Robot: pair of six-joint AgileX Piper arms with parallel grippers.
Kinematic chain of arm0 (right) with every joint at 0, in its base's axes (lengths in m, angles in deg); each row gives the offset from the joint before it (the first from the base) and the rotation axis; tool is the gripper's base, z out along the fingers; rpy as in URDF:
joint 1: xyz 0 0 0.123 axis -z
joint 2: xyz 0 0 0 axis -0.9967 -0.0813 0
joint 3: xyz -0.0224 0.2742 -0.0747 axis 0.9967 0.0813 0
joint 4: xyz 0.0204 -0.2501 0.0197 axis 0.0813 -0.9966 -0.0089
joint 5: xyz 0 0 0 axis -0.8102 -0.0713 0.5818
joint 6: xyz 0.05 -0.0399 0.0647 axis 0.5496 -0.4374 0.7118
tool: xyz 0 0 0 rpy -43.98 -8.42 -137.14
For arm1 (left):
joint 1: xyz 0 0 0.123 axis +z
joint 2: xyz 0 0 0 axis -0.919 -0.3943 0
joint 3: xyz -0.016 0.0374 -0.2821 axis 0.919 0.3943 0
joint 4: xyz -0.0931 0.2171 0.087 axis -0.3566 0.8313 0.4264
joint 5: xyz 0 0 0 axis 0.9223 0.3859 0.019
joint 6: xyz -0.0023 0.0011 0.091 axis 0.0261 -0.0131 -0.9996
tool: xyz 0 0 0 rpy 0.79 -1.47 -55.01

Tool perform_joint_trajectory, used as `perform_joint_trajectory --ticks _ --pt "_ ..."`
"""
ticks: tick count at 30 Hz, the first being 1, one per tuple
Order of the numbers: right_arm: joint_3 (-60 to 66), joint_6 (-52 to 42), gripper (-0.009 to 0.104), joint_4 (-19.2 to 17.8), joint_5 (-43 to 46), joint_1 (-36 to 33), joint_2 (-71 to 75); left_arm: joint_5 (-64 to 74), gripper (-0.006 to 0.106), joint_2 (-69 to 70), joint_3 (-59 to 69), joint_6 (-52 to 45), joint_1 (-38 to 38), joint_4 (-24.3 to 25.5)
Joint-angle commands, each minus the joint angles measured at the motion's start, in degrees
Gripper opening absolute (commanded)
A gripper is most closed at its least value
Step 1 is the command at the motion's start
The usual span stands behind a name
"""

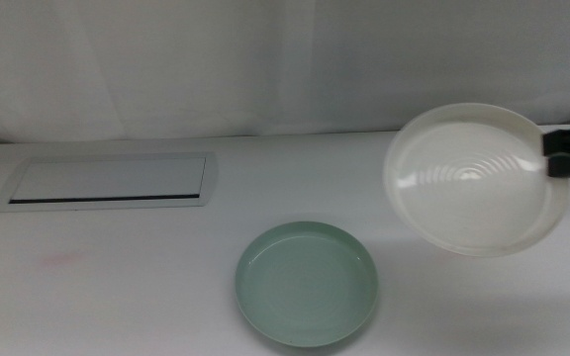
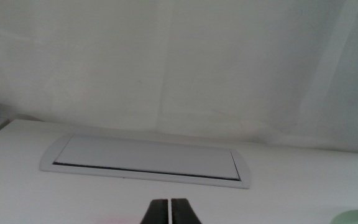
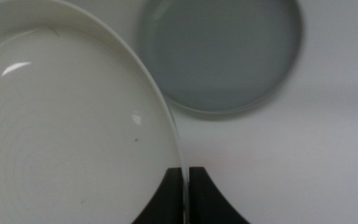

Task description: Stack the three bowls on top of each other.

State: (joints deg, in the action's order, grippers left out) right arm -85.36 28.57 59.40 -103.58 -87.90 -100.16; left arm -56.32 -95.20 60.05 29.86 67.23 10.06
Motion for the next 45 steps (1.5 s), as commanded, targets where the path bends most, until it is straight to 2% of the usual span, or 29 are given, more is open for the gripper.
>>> perform_joint_trajectory --ticks 1,10,16,32,45 --pt "-1.8 1.3 -0.002 1.3 -0.2 -3.7 -1.4 -0.1 -0.003 0.3 2.2 -0.2 -0.5 -0.3" --pt "-4.9 9.7 -0.002 1.1 7.1 -17.5 -11.4 -0.1 -0.003 0.3 2.2 -0.2 -0.5 -0.3" --pt "-9.4 11.8 -0.002 1.1 7.5 -23.5 -20.0 -0.1 -0.003 0.3 2.2 -0.2 -0.5 -0.3" --pt "-10.5 15.0 -0.002 0.2 11.5 -28.8 -32.0 -0.1 -0.003 0.3 2.2 -0.2 -0.5 -0.3" --pt "-10.5 16.1 -0.002 -2.4 8.5 -28.9 -32.6 0.0 -0.003 0.3 2.2 -0.2 -0.5 -0.3"
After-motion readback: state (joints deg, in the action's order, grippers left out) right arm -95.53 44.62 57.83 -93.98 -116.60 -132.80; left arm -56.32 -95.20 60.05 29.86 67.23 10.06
